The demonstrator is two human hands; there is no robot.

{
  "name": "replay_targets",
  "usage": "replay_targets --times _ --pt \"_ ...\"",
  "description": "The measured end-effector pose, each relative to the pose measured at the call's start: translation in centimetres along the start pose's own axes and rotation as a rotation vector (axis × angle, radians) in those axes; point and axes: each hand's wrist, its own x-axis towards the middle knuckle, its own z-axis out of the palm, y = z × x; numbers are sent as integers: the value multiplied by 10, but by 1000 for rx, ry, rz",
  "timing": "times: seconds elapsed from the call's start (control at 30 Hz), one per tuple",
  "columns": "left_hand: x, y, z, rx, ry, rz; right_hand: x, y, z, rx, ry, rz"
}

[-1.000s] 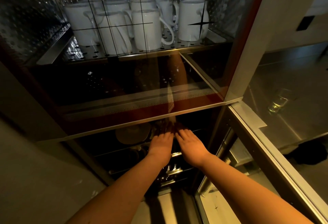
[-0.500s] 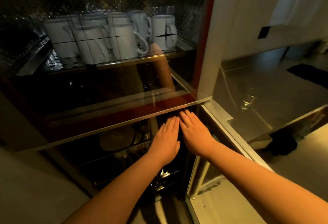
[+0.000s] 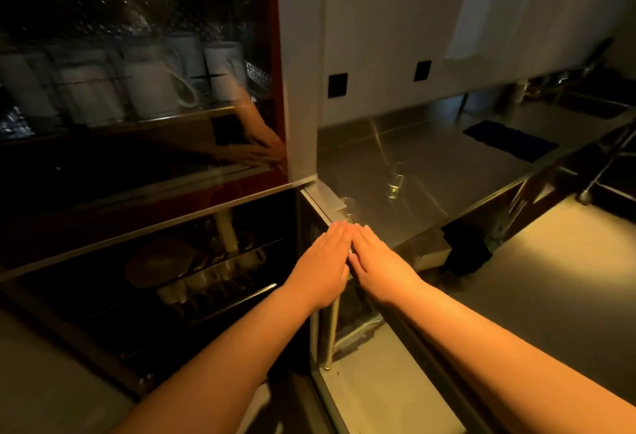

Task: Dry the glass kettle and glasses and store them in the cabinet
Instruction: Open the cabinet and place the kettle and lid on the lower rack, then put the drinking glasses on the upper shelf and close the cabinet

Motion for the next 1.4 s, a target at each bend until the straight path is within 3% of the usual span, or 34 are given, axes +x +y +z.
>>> replay_targets --times 0.3,0.57,0.9,1.2,1.4 --pt "-5 24 -7 26 -37 -172 -35 8 -3 8 -55 -6" --pt "-2 35 -18 107 -116 -220 -38 11 -5 40 -74 6" --pt "34 -1 -14 252 -137 -45 -13 17 -3 101 -57 11" --pt "130 -58 -26 243 -401 91 78 25 14 349 -104 176" --pt "188 -73 -10 248 -524 185 126 67 22 293 -8 259"
